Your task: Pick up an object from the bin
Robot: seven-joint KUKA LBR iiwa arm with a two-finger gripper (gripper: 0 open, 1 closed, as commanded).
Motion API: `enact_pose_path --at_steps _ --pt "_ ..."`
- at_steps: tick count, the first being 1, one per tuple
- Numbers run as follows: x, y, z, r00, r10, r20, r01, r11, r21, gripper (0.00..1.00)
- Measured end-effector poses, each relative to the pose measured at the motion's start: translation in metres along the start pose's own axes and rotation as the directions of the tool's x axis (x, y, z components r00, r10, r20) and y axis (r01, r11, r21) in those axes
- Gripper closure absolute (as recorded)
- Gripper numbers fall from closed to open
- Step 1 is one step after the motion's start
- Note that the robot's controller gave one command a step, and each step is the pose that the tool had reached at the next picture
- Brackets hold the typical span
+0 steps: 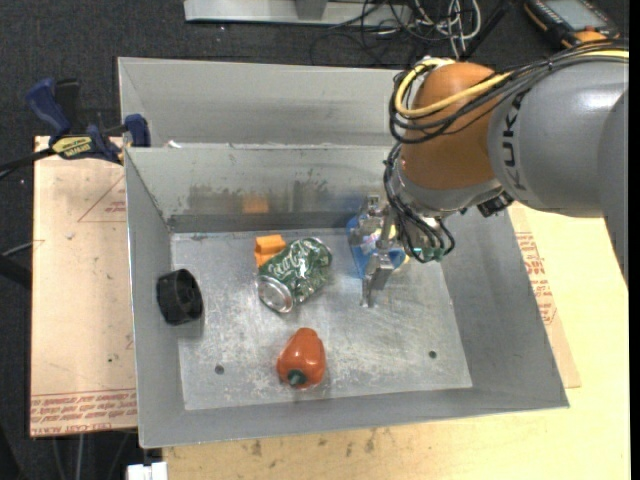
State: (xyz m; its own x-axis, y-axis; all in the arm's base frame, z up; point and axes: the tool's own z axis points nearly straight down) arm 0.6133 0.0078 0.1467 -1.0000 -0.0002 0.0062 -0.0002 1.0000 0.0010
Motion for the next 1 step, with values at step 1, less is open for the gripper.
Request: enact_pose_path --at_steps 1 --pt "-0.0018 0.0 -0.0048 1.0 0.0 0.008 0.0 1.0 0.0 0.0"
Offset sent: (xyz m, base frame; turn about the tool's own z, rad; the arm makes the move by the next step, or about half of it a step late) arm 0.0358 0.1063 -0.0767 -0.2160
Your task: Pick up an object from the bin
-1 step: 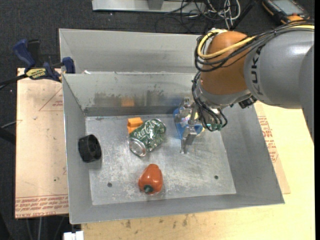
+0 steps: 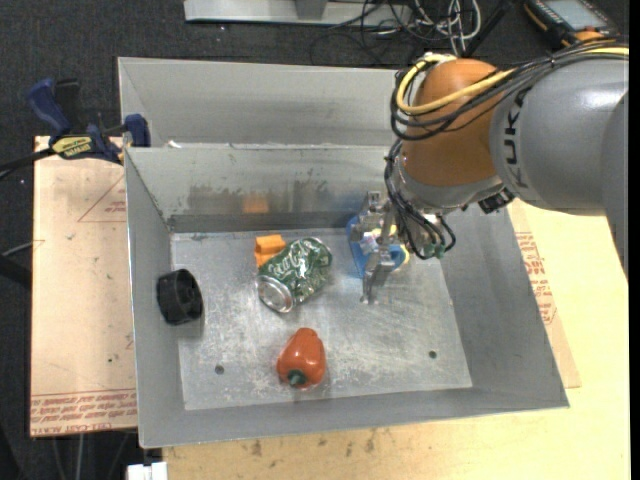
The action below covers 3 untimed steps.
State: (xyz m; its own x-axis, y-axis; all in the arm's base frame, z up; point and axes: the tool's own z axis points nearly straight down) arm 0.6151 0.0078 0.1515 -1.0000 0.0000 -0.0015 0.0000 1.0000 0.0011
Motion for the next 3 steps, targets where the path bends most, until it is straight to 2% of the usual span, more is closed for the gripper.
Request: enact_pose_path --at_steps 1,2,3 --pt "-0.016 0.044 0.032 0.996 -0.088 0.006 0.088 0.996 0.001 0.0" --pt "-0.003 0.117 0.017 0.989 -0.15 -0.003 0.15 0.989 0.0 0.0" --pt "-0.007 0.124 0.013 0.945 -0.326 0.003 0.326 0.945 -0.002 0.0"
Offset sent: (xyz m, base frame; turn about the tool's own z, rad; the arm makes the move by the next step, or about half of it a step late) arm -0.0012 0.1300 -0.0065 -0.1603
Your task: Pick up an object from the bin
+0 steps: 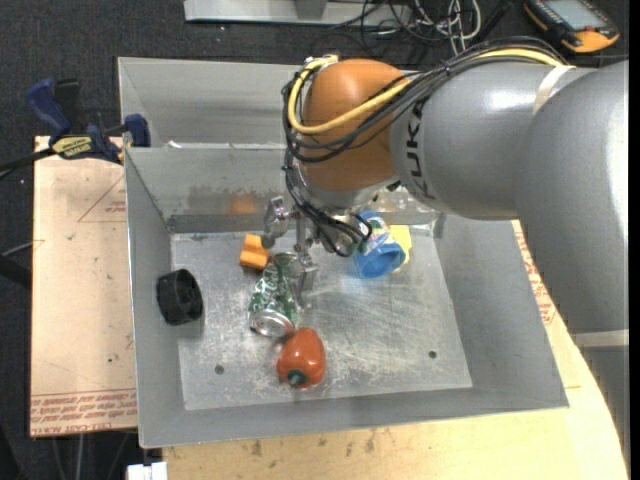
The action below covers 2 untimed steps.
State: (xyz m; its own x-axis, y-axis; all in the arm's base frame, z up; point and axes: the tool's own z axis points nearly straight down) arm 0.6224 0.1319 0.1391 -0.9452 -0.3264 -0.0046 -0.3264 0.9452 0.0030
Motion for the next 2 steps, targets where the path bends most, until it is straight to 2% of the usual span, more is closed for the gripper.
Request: enact_pose_path --at_steps 1,2 --pt "0.002 -0.038 0.047 0.974 -0.225 0.023 0.224 0.974 0.013 0.0" --pt "0.0 -0.051 0.065 0.934 -0.357 0.001 0.357 0.934 0.001 1.0"
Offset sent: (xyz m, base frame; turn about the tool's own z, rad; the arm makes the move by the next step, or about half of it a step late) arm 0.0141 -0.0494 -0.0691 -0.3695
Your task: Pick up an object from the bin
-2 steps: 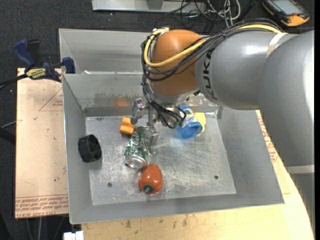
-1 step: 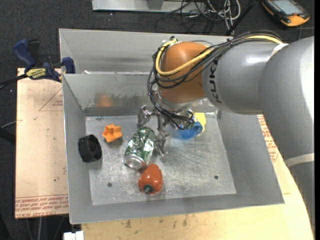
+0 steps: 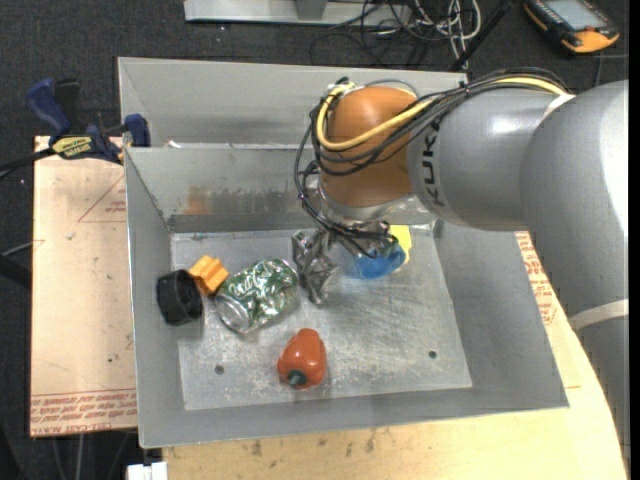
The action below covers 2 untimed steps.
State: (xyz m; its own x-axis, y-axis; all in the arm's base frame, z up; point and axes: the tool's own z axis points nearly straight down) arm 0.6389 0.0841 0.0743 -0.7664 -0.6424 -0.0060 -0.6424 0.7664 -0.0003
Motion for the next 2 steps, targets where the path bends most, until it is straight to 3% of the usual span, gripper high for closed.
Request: enact_pose_path --at_steps 2 --pt "0.0009 0.0007 -0.0036 1.0 0.0 -0.001 0.0 1.0 -0.001 1.0"
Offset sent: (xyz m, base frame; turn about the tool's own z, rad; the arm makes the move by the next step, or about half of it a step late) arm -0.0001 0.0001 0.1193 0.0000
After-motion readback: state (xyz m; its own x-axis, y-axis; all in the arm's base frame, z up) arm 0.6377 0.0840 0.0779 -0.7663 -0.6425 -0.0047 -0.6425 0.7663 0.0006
